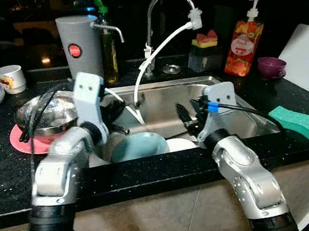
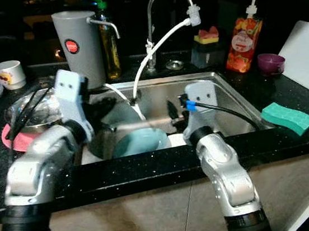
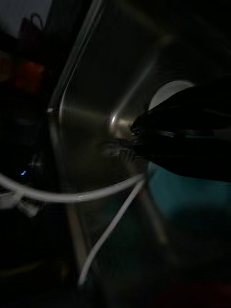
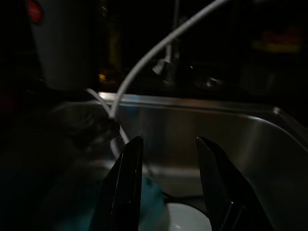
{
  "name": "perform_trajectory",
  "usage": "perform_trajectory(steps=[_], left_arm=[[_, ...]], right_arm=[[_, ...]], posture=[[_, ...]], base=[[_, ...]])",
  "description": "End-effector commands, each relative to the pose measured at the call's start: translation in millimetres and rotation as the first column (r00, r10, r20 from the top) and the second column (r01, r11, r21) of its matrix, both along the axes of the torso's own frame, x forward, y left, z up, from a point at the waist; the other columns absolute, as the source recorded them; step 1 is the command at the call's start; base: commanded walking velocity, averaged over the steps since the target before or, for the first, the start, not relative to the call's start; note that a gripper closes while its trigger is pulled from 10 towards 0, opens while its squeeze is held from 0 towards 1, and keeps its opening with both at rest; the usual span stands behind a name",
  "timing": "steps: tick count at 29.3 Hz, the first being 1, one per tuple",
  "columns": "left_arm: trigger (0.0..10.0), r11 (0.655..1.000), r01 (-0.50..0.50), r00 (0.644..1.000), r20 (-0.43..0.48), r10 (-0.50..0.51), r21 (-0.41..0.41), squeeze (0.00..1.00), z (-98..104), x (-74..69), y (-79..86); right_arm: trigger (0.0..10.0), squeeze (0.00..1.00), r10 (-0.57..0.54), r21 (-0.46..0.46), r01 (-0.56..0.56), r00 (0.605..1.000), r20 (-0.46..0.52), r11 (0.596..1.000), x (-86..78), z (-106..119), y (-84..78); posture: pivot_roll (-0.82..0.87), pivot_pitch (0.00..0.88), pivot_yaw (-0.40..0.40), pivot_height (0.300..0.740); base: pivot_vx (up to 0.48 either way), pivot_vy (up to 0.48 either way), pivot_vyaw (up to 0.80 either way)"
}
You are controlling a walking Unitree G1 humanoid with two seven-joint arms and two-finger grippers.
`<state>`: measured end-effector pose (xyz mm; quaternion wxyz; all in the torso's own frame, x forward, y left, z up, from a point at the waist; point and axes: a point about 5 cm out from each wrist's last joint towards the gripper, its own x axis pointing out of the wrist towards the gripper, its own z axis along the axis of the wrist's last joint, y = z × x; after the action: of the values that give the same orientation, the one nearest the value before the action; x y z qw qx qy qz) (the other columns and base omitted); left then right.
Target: Kitchen organization
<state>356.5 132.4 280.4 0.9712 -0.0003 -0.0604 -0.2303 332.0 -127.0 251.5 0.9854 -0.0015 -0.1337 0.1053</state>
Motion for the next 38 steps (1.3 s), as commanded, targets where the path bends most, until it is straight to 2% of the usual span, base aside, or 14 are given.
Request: perform_trajectory(steps=[1,5,7,16,17,18,22,25,26,27,28,32,35,38], left_arm=[[10.0,1.000,0.006,0.997,-0.083,-0.006,0.002,0.00,-12,10.3,-10.4],[10.0,0.999,-0.028,0.982,-0.187,0.030,0.016,0.00,-30,27.1,-16.9],[10.0,1.000,0.000,0.972,-0.234,0.000,0.000,0.00,-36,34.8,-23.7],[10.0,0.998,0.044,0.948,-0.314,-0.054,-0.039,0.00,-50,38.9,-29.9],[10.0,0.997,0.059,0.947,-0.313,-0.070,-0.045,0.37,-53,38.6,-31.2],[10.0,0.996,0.073,0.946,-0.313,-0.087,-0.055,1.00,-54,38.9,-32.2],[10.0,0.992,0.105,0.950,-0.286,-0.123,-0.076,1.00,-54,38.4,-33.8],[10.0,0.979,0.153,0.974,-0.145,-0.173,-0.138,1.00,-39,37.6,-35.8],[10.0,0.979,0.153,0.974,-0.145,-0.173,-0.138,1.00,-39,37.6,-35.8],[10.0,0.975,0.163,0.980,-0.089,-0.178,-0.148,0.20,-31,36.4,-35.6],[10.0,0.981,0.145,0.988,-0.029,-0.149,-0.130,0.00,-23,35.0,-33.9],[10.0,0.989,0.109,0.994,0.039,-0.106,-0.098,0.00,-14,32.6,-31.7],[10.0,0.999,-0.001,0.981,0.195,-0.008,0.047,0.00,-4,12.8,-32.8],[10.0,0.996,-0.046,0.976,0.214,0.029,0.076,0.00,-9,-0.2,-34.7]], right_arm=[[10.0,0.00,-0.021,0.003,0.021,1.000,-0.003,1.000,2.2,2,-2.2],[10.0,0.00,0.000,0.008,0.000,1.000,0.020,1.000,0.5,7,1.6],[10.0,0.00,0.074,0.009,-0.074,0.996,0.056,0.997,-3.2,13,12.7],[10.0,0.00,0.176,-0.008,-0.175,0.984,0.040,0.984,-5.5,7,37.9],[10.0,0.00,0.168,-0.010,-0.168,0.985,0.022,0.986,-3.7,4,40.3],[10.0,0.00,0.152,-0.014,-0.152,0.988,0.005,0.988,-1.5,1,41.1],[10.0,0.00,0.106,-0.020,-0.106,0.994,-0.021,0.994,3.0,-3,39.2],[10.0,0.00,0.067,-0.003,-0.067,0.998,-0.020,0.998,6.2,-2,33.7],[10.0,0.00,0.067,-0.003,-0.067,0.998,-0.020,0.998,6.2,-2,33.7],[10.0,0.00,0.057,0.008,-0.057,0.998,-0.016,0.998,6.7,0,31.6],[10.0,0.00,0.046,0.018,-0.046,0.999,-0.009,0.999,7.0,1,29.6],[10.0,0.00,0.040,0.040,-0.040,0.999,0.001,0.998,6.9,3,28.0],[10.0,0.00,0.062,0.074,-0.064,0.997,0.036,0.995,3.8,9,26.7],[10.0,0.00,0.090,0.072,-0.093,0.995,0.051,0.993,0.9,11,28.4]], posture=[[0.10,0.074,-0.067,0.740],[0.10,0.067,-0.062,0.740],[0.09,0.058,-0.059,0.740],[0.10,0.053,-0.064,0.740],[0.10,0.053,-0.067,0.740],[0.10,0.053,-0.067,0.740],[0.10,0.053,-0.067,0.740],[0.10,0.053,-0.067,0.740],[0.10,0.053,-0.067,0.740],[0.12,0.068,-0.066,0.740],[0.13,0.069,-0.068,0.740],[0.13,0.074,-0.071,0.740],[0.13,0.093,-0.076,0.740],[0.14,0.099,-0.080,0.740]], base=[[0.000,0.000,0.00],[0.000,0.000,0.00],[0.000,0.000,0.00],[0.000,0.000,0.00],[0.000,0.000,0.00],[0.000,0.000,0.00],[0.000,0.000,0.00],[0.000,0.000,0.00],[0.000,0.000,0.00],[0.000,0.000,0.00],[0.000,0.000,0.00],[0.000,0.000,0.00],[0.000,0.000,0.00],[0.000,0.000,0.00]])
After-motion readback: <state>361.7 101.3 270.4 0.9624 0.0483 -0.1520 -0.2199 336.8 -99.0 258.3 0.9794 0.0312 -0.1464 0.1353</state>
